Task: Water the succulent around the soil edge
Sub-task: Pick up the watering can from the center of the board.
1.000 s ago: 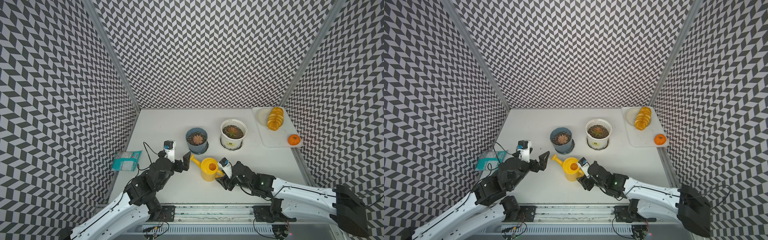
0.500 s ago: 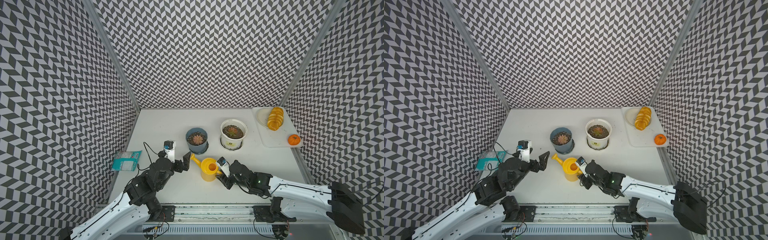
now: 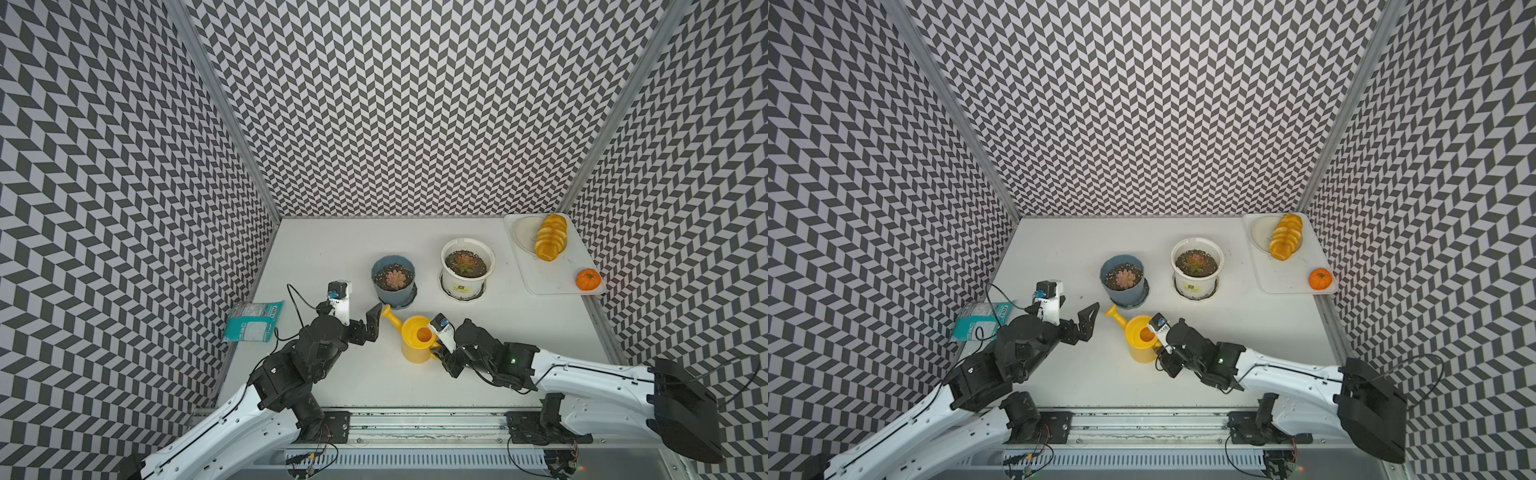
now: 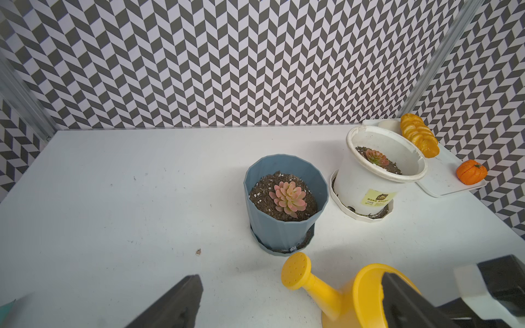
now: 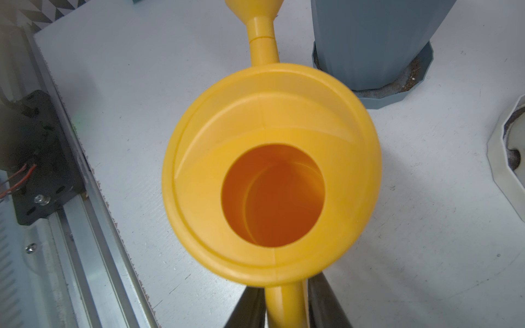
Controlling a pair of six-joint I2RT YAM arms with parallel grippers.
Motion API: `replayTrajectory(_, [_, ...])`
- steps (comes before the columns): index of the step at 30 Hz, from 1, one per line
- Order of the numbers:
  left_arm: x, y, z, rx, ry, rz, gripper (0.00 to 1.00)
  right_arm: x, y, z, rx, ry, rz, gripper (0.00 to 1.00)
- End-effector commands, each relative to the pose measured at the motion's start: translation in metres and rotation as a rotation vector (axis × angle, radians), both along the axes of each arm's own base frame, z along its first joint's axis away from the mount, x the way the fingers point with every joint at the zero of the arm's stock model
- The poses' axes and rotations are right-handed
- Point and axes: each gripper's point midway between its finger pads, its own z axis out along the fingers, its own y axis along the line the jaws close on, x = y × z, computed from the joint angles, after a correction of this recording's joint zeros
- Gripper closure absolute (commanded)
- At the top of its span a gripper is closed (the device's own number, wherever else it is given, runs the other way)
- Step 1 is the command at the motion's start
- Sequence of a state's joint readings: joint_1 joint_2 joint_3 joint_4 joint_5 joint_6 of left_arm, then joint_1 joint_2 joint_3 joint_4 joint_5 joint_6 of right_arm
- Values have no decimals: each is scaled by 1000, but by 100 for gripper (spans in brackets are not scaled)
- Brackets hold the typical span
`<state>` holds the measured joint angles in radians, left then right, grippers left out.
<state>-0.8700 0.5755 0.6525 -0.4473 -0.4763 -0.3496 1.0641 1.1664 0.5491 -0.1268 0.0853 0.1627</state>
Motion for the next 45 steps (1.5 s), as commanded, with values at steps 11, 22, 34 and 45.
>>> replayTrajectory(11, [-2,-1,0,1,-6,-11,0,-2,14,12,22,-30,18,93])
replayTrajectory(22, [3,17,7,-4,-24,89,0,-23,24,20,47,-24,47,100])
replayTrajectory(34, [0,32,30,-48,-51,148,0,-34,6,63,171,91,-63,100])
replayTrajectory(45, [-1,-11,14,-20,53,-31,0,-29,-43,136,329,76,-253,100])
